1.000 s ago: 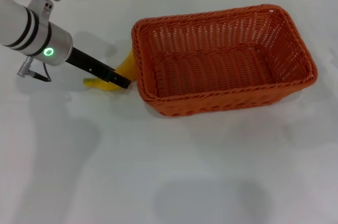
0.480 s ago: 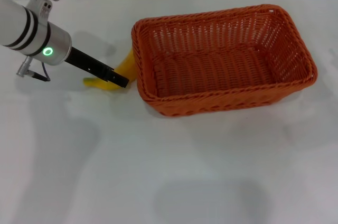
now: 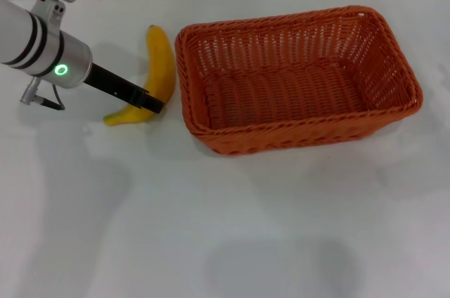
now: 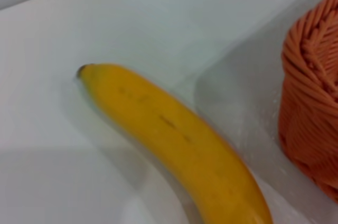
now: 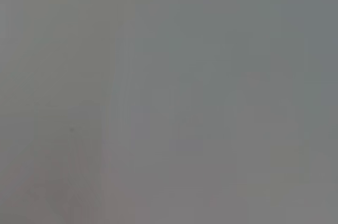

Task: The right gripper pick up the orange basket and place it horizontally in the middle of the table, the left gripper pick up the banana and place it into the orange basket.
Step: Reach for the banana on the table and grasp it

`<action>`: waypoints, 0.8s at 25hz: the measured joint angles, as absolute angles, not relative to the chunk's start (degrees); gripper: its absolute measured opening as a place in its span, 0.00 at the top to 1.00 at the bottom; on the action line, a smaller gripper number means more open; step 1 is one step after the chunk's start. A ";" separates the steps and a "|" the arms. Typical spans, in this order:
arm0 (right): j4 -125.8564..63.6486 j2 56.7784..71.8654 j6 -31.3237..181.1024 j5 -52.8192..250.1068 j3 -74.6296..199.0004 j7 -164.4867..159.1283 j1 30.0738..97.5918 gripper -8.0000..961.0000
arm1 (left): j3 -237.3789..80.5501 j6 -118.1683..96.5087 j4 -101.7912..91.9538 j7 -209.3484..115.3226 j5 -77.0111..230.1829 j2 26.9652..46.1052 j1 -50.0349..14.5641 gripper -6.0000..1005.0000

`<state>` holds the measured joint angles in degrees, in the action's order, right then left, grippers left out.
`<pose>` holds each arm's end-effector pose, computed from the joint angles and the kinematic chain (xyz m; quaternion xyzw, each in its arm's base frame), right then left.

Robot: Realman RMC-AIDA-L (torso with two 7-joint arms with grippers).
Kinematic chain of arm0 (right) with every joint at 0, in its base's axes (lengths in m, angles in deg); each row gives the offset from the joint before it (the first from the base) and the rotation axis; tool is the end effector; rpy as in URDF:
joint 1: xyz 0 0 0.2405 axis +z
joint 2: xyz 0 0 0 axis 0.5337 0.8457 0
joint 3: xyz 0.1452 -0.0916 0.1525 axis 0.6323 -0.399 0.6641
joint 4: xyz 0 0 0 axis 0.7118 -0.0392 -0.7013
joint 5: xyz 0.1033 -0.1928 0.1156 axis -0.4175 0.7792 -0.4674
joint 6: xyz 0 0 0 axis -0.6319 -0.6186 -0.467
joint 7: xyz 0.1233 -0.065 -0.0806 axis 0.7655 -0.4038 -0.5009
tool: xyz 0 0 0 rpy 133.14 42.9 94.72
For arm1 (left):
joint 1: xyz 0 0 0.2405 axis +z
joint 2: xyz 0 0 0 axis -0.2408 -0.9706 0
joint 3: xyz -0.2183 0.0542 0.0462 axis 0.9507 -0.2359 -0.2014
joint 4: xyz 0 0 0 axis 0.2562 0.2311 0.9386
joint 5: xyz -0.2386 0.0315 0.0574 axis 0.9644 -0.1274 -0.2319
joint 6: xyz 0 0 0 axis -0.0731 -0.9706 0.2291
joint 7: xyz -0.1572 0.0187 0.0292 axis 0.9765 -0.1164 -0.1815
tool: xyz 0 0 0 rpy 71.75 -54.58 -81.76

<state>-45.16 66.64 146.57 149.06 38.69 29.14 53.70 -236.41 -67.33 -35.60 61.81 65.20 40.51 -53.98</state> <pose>0.3455 0.3493 0.0882 -0.7205 0.1438 0.3649 0.5719 -0.2525 0.4478 -0.0188 -0.8913 -0.3930 0.0913 0.2067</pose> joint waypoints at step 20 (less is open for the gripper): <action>-45.37 66.64 146.24 148.73 38.90 29.03 53.79 0.10 | -236.43 -63.68 -35.96 63.27 66.59 40.71 -53.53 0.51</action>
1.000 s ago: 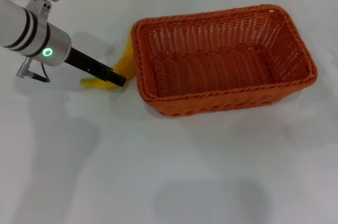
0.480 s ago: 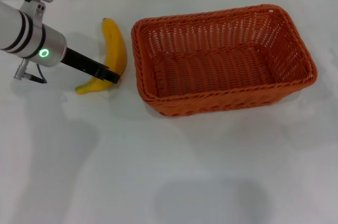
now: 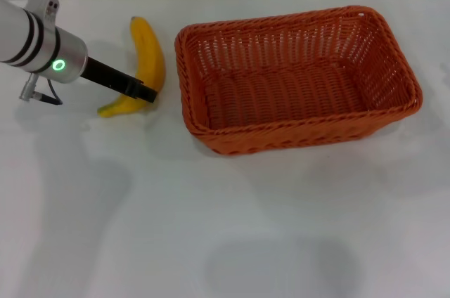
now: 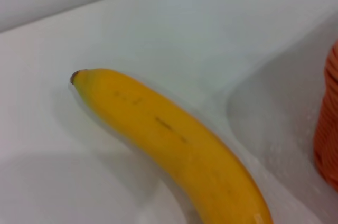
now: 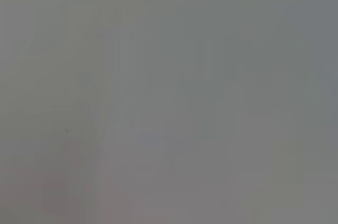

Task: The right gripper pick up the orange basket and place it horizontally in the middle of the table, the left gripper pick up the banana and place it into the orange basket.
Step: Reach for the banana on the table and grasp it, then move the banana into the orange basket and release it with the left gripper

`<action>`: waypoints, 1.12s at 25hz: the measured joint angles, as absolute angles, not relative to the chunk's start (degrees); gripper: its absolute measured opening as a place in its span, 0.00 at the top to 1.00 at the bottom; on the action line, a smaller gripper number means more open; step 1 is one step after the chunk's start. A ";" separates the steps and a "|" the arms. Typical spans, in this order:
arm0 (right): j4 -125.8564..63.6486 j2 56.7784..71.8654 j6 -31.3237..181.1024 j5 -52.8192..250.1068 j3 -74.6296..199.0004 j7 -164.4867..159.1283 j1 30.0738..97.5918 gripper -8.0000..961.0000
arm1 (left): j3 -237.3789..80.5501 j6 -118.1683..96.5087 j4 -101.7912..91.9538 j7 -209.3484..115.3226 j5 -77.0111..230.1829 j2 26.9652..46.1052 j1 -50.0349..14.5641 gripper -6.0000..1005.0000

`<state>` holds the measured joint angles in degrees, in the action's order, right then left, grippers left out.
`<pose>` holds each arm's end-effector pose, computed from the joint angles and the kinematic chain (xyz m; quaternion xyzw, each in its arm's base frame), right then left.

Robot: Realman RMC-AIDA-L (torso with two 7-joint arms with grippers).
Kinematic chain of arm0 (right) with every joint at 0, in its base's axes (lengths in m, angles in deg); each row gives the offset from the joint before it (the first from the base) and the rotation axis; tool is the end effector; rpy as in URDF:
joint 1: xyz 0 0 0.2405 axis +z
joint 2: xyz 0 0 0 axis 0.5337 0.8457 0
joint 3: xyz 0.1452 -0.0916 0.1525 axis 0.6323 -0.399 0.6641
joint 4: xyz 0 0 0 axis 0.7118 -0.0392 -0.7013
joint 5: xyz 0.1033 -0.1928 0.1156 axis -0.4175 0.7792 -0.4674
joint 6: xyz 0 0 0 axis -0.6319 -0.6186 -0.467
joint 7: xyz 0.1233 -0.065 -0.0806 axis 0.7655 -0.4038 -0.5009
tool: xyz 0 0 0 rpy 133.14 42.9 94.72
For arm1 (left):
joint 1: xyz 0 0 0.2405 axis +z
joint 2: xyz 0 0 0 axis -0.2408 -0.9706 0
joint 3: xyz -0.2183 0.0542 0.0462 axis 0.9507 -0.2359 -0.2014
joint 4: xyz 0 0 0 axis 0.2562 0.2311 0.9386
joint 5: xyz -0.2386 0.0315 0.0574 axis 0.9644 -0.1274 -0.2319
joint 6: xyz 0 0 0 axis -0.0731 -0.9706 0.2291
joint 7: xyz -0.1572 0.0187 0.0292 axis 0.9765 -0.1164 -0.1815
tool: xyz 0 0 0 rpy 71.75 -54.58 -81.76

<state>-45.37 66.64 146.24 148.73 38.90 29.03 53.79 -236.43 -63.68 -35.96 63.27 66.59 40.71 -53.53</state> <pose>0.3460 0.3506 0.0905 -0.7175 0.1434 0.3639 0.5764 -0.2577 0.4554 -0.0145 -0.8778 -0.4062 0.0806 0.2408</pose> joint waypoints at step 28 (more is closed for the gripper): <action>-45.37 66.37 143.92 148.71 39.16 28.69 55.10 0.10 | -236.42 -68.58 -44.62 54.73 98.65 40.51 -53.09 0.51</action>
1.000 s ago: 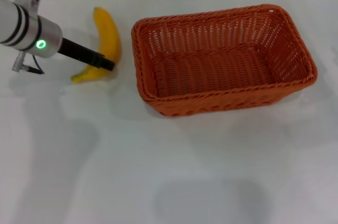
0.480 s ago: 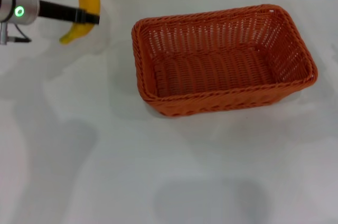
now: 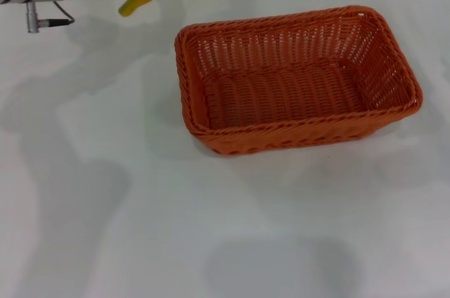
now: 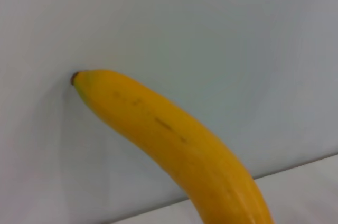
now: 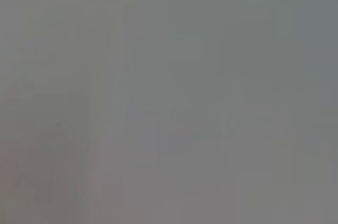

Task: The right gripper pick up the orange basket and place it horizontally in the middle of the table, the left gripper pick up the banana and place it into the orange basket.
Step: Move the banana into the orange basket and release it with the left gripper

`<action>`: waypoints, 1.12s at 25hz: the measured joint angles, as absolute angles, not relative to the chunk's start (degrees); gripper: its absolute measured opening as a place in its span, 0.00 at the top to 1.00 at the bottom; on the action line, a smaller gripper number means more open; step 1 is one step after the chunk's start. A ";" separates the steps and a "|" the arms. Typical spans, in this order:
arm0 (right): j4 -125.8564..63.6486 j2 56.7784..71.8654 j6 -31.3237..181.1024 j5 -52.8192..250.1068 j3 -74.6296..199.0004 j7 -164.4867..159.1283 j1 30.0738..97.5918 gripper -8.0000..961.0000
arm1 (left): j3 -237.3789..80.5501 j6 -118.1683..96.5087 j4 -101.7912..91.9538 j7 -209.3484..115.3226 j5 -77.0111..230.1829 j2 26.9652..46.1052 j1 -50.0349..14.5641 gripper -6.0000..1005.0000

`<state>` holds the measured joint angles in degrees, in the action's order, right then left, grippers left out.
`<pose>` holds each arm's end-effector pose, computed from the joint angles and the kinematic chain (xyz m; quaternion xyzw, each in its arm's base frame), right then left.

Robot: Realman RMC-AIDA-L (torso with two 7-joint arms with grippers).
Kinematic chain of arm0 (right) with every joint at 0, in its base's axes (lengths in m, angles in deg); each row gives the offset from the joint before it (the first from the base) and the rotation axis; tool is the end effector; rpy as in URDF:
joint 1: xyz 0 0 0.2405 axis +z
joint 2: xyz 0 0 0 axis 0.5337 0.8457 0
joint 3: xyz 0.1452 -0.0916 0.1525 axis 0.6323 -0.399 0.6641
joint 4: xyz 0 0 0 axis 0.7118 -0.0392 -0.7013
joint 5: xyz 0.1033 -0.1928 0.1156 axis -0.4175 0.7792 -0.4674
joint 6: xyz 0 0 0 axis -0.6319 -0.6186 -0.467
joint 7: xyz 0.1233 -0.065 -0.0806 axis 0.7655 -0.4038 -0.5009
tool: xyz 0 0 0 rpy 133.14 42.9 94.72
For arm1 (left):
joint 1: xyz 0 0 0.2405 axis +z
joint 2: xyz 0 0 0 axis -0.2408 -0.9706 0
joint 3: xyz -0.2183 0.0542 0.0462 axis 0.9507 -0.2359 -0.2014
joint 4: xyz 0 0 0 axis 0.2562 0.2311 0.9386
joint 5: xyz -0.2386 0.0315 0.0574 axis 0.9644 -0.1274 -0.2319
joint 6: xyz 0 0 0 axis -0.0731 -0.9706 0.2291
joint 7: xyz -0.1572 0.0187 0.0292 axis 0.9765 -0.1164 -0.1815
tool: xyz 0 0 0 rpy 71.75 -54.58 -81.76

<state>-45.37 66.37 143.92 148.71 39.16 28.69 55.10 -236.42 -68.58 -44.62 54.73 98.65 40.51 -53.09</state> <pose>0.3450 0.3608 0.0926 -0.7176 0.1458 0.3540 0.5818 -0.2079 0.4942 0.0411 -0.8516 -0.3929 -0.1622 0.3066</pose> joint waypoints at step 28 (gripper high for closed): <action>-45.38 66.29 143.57 148.71 39.22 28.61 54.93 0.10 | -236.42 -73.28 -25.20 49.25 98.02 40.74 -57.59 0.50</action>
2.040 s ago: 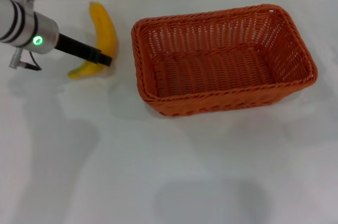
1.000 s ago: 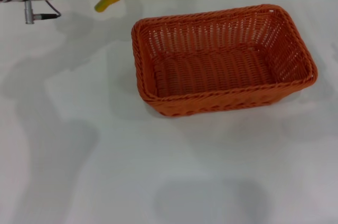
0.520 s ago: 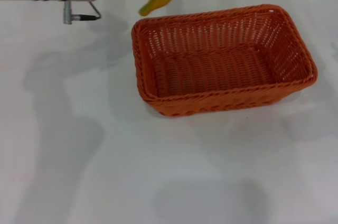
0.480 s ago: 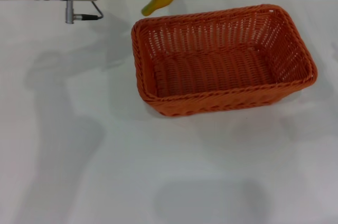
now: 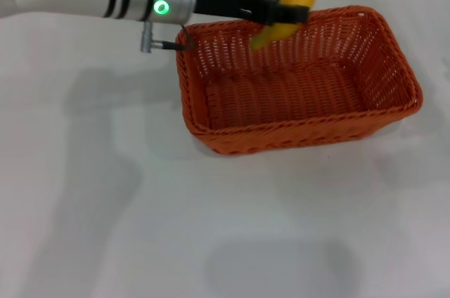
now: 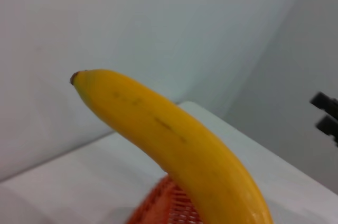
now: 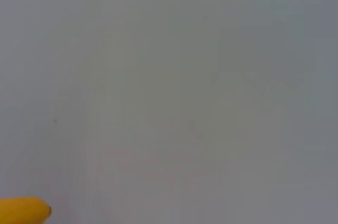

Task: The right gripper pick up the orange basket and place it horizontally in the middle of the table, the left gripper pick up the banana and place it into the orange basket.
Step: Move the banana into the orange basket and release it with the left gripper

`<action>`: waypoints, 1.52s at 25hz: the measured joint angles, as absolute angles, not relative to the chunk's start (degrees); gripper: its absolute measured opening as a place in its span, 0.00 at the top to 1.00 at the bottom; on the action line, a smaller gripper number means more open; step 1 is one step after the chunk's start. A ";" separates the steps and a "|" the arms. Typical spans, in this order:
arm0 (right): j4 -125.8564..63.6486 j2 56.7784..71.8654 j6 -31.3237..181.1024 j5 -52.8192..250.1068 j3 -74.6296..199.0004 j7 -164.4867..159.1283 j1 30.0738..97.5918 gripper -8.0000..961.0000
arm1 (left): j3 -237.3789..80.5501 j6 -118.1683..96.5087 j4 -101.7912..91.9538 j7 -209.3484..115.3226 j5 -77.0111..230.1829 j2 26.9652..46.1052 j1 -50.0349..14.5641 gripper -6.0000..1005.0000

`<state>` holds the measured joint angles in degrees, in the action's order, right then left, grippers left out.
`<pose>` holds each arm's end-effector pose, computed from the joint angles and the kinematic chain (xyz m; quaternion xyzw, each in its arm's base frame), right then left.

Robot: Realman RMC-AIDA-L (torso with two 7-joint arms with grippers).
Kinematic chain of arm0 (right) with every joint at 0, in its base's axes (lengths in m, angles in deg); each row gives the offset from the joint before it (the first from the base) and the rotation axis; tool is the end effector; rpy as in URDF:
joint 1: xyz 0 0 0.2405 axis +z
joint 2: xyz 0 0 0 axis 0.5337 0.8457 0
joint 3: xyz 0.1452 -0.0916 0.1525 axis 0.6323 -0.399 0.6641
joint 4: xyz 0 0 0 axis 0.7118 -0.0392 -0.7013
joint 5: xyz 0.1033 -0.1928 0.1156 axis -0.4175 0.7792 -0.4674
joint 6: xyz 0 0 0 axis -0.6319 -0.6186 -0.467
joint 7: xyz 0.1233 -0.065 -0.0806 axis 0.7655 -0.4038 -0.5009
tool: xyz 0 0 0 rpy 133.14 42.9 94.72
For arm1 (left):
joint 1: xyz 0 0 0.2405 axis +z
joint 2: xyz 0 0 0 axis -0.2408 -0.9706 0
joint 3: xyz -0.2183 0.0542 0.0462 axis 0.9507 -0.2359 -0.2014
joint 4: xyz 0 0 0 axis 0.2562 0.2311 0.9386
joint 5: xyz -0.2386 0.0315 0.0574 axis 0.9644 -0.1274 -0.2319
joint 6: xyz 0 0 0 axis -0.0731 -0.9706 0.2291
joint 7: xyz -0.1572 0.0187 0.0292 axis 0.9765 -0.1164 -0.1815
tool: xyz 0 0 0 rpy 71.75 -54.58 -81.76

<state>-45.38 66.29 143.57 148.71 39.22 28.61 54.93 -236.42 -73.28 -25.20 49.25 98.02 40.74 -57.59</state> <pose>0.3473 0.3602 0.0933 -0.7171 0.1480 0.3503 0.5841 -0.1151 0.4623 -0.0647 -0.9243 -0.3128 -0.1927 0.1033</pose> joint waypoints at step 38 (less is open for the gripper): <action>-45.46 66.11 141.20 148.71 39.22 27.99 56.44 0.10 | -236.31 -73.74 -13.62 42.14 96.24 40.67 -52.03 0.45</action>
